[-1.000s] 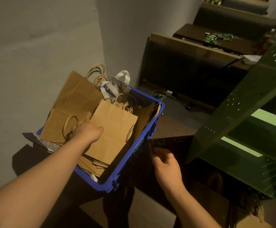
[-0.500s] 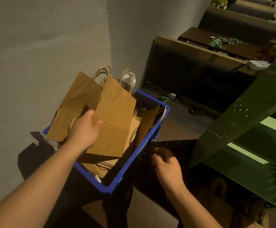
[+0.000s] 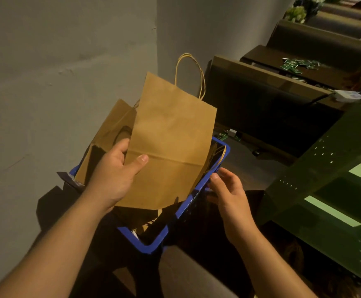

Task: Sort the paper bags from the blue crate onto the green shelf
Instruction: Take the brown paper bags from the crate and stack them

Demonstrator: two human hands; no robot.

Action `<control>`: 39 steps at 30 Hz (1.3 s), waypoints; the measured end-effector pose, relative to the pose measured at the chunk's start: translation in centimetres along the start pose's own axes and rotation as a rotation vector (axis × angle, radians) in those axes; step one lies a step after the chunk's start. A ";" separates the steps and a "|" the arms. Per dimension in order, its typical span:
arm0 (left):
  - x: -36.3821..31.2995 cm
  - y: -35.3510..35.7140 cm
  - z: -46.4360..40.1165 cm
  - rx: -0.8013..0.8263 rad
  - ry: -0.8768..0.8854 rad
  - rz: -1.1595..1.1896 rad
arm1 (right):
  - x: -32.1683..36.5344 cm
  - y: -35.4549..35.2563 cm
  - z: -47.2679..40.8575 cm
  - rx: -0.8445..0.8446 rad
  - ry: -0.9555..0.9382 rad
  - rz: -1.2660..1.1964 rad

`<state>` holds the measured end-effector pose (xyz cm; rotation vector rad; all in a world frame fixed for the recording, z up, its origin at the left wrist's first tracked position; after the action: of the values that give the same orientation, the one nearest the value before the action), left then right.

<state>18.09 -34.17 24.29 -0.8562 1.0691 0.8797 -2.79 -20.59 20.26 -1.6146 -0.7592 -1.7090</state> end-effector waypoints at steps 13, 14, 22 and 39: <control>3.2 2.7 -0.8 0.131 -0.206 -0.150 | -0.5 -2.3 1.8 -0.073 0.238 -0.126; 3.5 2.4 -1.5 0.092 -0.238 -0.221 | -1.2 -2.8 2.1 -0.117 0.264 -0.094; 3.3 -3.8 -7.4 -0.363 -0.163 -0.691 | -5.4 -5.8 5.4 -0.321 0.431 -0.283; 6.0 -2.8 -8.9 -0.614 -0.204 -1.111 | -6.4 -5.7 7.3 -0.310 0.363 -0.487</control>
<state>18.87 -42.22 16.70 -1.5942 0.0135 0.2952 -2.71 -10.89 14.52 -1.3103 -0.7714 -2.4895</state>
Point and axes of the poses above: each hand's wrist, its own z-axis away from the middle knuckle, its own y-axis out of the palm, x = y × z, the point moved 2 cm from there along -z, towards the middle knuckle, and after that the axes turned 12 degrees about -y, right-handed, at the moved point
